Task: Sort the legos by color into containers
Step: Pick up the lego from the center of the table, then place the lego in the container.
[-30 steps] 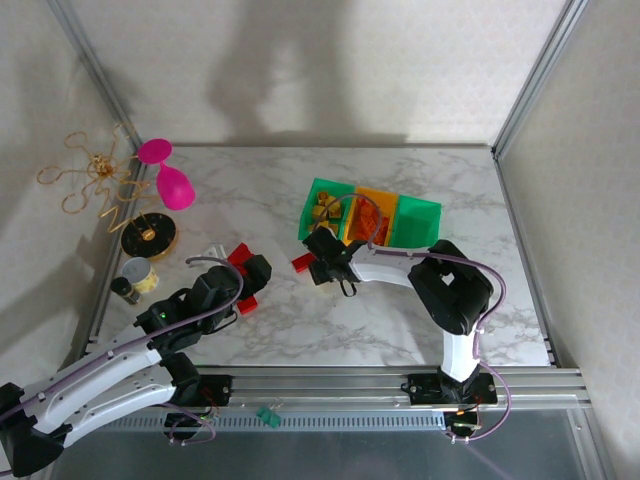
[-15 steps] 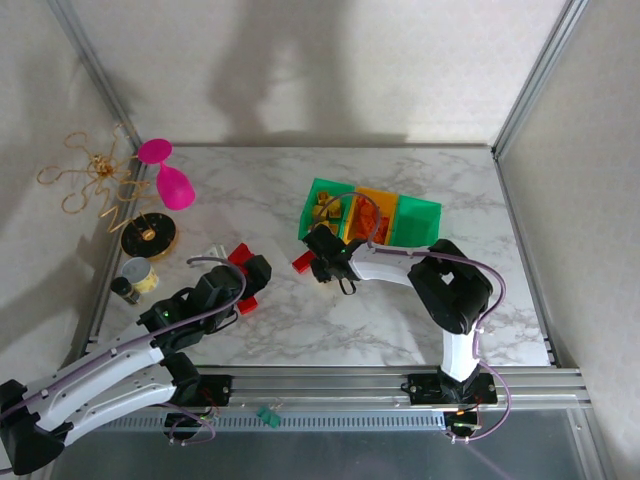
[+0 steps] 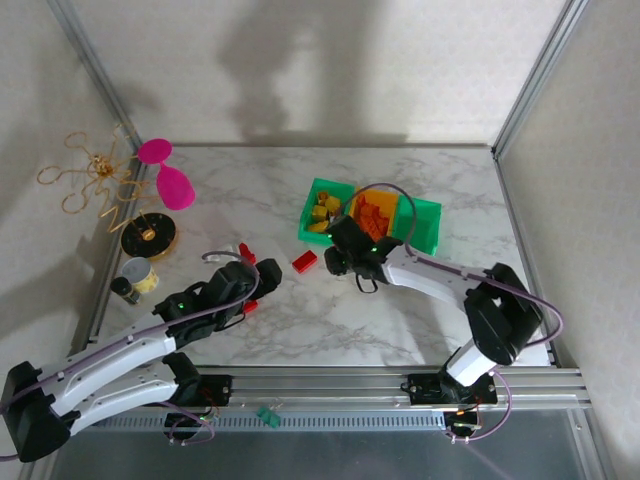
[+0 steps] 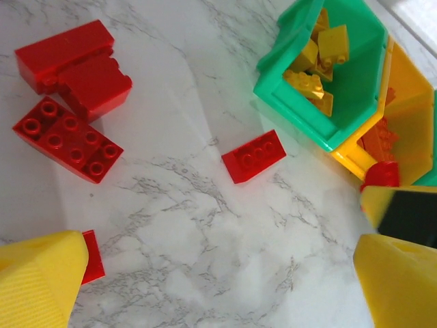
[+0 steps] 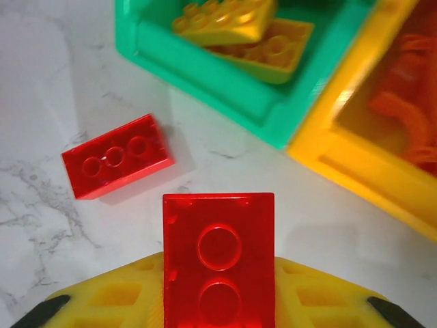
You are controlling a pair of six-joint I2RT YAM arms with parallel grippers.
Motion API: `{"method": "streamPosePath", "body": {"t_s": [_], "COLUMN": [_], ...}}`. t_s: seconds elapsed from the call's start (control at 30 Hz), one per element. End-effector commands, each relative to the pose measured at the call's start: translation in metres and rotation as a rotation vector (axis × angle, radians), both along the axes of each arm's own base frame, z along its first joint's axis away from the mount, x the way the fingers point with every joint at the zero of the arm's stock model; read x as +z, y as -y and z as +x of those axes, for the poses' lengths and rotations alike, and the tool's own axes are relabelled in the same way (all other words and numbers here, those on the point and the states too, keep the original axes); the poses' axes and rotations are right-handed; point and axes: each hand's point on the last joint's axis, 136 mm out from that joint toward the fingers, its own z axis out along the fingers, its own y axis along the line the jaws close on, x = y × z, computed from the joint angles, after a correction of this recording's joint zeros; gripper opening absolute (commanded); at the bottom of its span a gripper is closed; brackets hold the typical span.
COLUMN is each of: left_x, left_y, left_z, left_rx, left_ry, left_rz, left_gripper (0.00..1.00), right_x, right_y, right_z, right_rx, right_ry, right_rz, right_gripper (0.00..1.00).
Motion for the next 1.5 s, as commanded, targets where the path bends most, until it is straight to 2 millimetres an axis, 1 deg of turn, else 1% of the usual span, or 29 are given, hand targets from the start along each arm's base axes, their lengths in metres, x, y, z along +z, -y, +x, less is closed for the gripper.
{"method": "streamPosePath", "body": {"t_s": [0.0, 0.03, 0.07, 0.17, 0.27, 0.37, 0.47, 0.53, 0.6, 0.73, 0.83, 0.87, 0.93, 0.97, 1.03, 1.1, 1.17, 1.23, 1.37, 1.47], "left_x": [0.022, 0.022, 0.022, 0.024, 0.025, 0.026, 0.027, 0.026, 0.024, 0.024, 0.025, 0.026, 0.028, 0.029, 0.031, 0.034, 0.035, 0.036, 0.033, 0.026], "left_y": [0.027, 0.034, 0.041, 0.061, 0.079, 0.099, 0.113, 0.119, 0.122, 0.123, 0.119, 0.118, 0.114, 0.112, 0.109, 0.104, 0.099, 0.092, 0.076, 0.063], "left_z": [0.005, 0.006, 0.006, 0.007, 0.009, 0.010, 0.011, 0.012, 0.013, 0.015, 0.016, 0.016, 0.017, 0.017, 0.017, 0.017, 0.016, 0.015, 0.009, 0.003], "left_rx": [-0.079, -0.094, -0.111, -0.156, -0.184, -0.226, -0.248, -0.257, -0.260, -0.253, -0.241, -0.236, -0.223, -0.219, -0.210, -0.193, -0.175, -0.154, -0.117, -0.090], "left_ry": [0.051, 0.054, 0.055, 0.063, 0.073, 0.079, 0.077, 0.078, 0.076, 0.080, 0.088, 0.091, 0.097, 0.100, 0.107, 0.113, 0.119, 0.121, 0.109, 0.091], "left_rz": [-0.029, -0.030, -0.030, -0.023, -0.015, -0.022, -0.014, -0.011, -0.012, -0.009, -0.003, -0.001, 0.005, 0.006, 0.008, 0.012, 0.009, 0.002, -0.004, 0.000], "left_gripper": [1.00, 1.00, 1.00, 1.00, 1.00, 1.00, 1.00, 1.00, 1.00, 1.00, 1.00, 1.00, 1.00, 1.00, 1.00, 1.00, 1.00, 1.00, 1.00, 1.00], "right_x": [0.010, 0.015, 0.019, 0.031, 0.040, 0.038, 0.032, 0.029, 0.024, 0.007, 0.003, 0.006, 0.015, 0.018, 0.029, 0.039, 0.048, 0.051, 0.047, 0.043], "right_y": [0.040, 0.050, 0.065, 0.098, 0.119, 0.140, 0.154, 0.163, 0.176, 0.194, 0.199, 0.200, 0.198, 0.197, 0.194, 0.184, 0.169, 0.149, 0.112, 0.076], "right_z": [0.005, 0.009, 0.016, 0.034, 0.053, 0.072, 0.090, 0.102, 0.114, 0.130, 0.137, 0.138, 0.139, 0.138, 0.136, 0.131, 0.123, 0.112, 0.086, 0.062], "right_rx": [-0.112, -0.130, -0.164, -0.245, -0.308, -0.379, -0.433, -0.461, -0.503, -0.549, -0.565, -0.567, -0.566, -0.562, -0.550, -0.521, -0.483, -0.430, -0.335, -0.261], "right_ry": [-0.008, -0.006, -0.004, 0.013, 0.041, 0.058, 0.044, 0.049, 0.056, 0.034, 0.031, 0.041, 0.062, 0.069, 0.087, 0.097, 0.110, 0.101, 0.065, 0.048], "right_rz": [-0.003, 0.005, 0.004, -0.011, 0.011, -0.007, -0.001, 0.006, -0.001, -0.023, -0.035, -0.034, -0.018, -0.012, 0.001, 0.013, 0.025, 0.049, 0.065, 0.083], "right_gripper": [0.34, 0.34, 0.34, 0.35, 0.36, 0.36, 0.36, 0.36, 0.37, 0.37, 0.43, 0.45, 0.53, 0.55, 0.56, 0.56, 0.57, 0.58, 0.59, 0.62]}}
